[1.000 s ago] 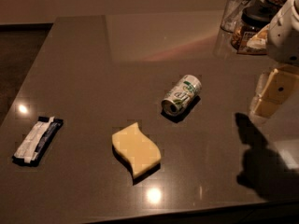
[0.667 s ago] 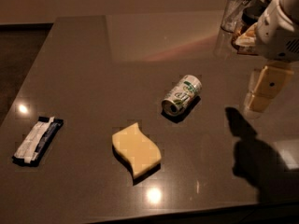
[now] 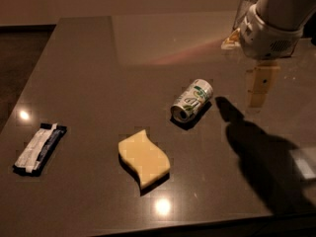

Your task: Pick 7up can

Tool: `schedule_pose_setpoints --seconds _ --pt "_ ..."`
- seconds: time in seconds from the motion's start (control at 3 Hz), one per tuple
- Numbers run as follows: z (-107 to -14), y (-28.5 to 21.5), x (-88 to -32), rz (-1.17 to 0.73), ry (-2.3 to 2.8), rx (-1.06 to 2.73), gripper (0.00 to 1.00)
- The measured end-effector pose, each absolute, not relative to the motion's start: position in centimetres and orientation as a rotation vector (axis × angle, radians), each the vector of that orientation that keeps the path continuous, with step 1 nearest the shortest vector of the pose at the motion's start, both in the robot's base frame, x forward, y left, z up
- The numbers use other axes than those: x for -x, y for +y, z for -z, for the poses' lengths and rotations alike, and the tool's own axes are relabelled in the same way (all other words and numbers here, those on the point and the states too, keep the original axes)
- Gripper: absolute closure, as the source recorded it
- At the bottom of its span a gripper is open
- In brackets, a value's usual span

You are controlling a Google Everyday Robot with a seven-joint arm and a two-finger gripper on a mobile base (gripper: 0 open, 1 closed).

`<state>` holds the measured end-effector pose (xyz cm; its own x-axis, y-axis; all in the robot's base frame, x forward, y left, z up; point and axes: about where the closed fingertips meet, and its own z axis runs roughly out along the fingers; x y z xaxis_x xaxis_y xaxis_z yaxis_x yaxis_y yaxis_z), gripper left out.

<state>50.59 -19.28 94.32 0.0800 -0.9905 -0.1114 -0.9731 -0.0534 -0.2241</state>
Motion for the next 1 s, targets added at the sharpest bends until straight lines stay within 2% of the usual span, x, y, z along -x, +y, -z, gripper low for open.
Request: schedule_pose_setpoints --seconds 1.0 --pt "-88.5 -12.8 -53.2 -0.04 1.56 2.498 0.0"
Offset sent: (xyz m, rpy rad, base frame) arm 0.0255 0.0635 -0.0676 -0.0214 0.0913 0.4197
